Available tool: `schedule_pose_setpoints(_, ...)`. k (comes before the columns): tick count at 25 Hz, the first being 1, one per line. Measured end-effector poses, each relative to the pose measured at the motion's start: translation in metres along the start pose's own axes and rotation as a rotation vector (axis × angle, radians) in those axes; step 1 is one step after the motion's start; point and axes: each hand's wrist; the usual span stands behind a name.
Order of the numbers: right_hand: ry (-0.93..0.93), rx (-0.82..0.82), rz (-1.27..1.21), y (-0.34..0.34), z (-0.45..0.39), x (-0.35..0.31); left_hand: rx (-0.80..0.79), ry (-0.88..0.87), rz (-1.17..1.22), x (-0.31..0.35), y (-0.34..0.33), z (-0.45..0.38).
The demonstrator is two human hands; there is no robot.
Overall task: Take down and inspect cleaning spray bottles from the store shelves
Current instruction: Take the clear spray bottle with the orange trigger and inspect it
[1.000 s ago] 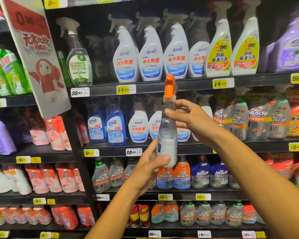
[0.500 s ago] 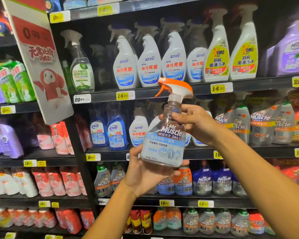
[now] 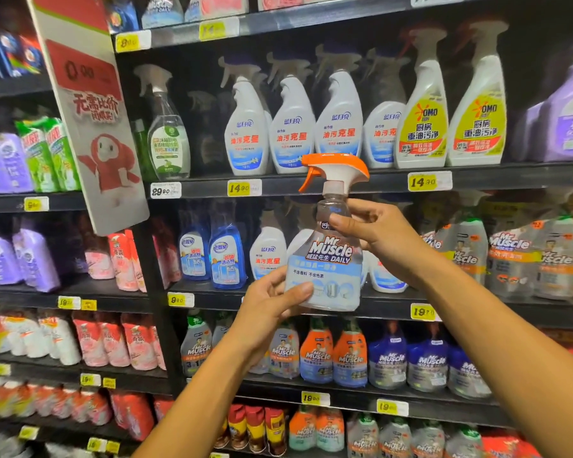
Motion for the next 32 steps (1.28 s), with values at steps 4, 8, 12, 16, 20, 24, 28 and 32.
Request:
schedule_pose_setpoints(4, 0.035, -0.035, 0.005, -0.004, -0.005, -0.006, 0.051, -0.006, 0.017, 0.005, 0.0, 0.001)
schedule_pose_setpoints(8, 0.058, -0.046, -0.031, -0.021, -0.015, -0.009, 0.067, 0.002, 0.108, 0.014, 0.007, 0.006)
schedule_pose_setpoints(12, 0.072, -0.06, -0.027, -0.04, -0.029, -0.012, 0.106, -0.026, 0.163, 0.023, 0.022, 0.01)
schedule_pose_setpoints(16, 0.102, -0.076, -0.033, -0.064, -0.05, -0.012, 0.152, -0.072, 0.122, 0.037, 0.045, 0.006)
schedule_pose_setpoints(20, 0.114, -0.051, -0.074, -0.099, -0.087, -0.014, 0.129, -0.1, 0.061, 0.066, 0.086, -0.01)
schedule_pose_setpoints(24, 0.211, -0.029, -0.052, -0.131, -0.138, -0.021, 0.13, -0.159, -0.091, 0.111, 0.133, -0.037)
schedule_pose_setpoints(28, 0.369, -0.016, 0.02, -0.17, -0.195, -0.034, 0.192, -0.266, -0.242, 0.163, 0.185, -0.071)
schedule_pose_setpoints(32, 0.437, 0.113, 0.017, -0.2, -0.25, -0.045, 0.244, -0.373, -0.294, 0.208, 0.218, -0.099)
Point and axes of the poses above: each hand's wrist, its own z-axis away from the middle knuckle, its own y-axis out of the back of the hand, x = y × z, and after that the axes turned 4 degrees about y, right-handed
